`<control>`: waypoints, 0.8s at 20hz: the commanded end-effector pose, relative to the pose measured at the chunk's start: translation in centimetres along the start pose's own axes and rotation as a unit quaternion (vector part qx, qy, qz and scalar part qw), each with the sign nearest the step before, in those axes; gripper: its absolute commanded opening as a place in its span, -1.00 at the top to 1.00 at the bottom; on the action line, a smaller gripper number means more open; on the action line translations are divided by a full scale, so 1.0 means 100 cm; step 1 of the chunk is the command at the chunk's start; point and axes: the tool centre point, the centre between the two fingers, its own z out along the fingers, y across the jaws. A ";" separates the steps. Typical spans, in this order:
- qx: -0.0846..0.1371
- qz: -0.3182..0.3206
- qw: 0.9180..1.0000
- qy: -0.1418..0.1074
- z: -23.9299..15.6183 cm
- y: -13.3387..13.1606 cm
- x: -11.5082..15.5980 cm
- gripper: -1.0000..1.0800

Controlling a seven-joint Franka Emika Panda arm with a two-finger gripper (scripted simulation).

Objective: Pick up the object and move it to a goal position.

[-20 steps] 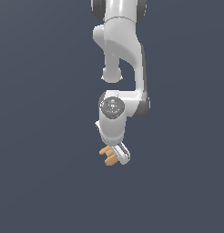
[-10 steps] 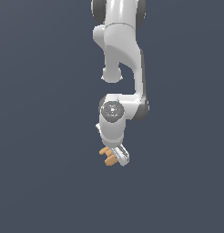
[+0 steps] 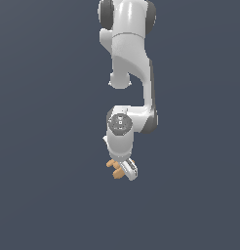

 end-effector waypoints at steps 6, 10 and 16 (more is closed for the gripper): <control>-0.006 -0.001 1.000 -0.003 0.014 0.004 -0.003 1.00; -0.006 -0.001 1.000 -0.003 0.014 0.004 -0.003 1.00; 0.001 -0.001 1.000 0.001 -0.001 -0.001 -0.004 1.00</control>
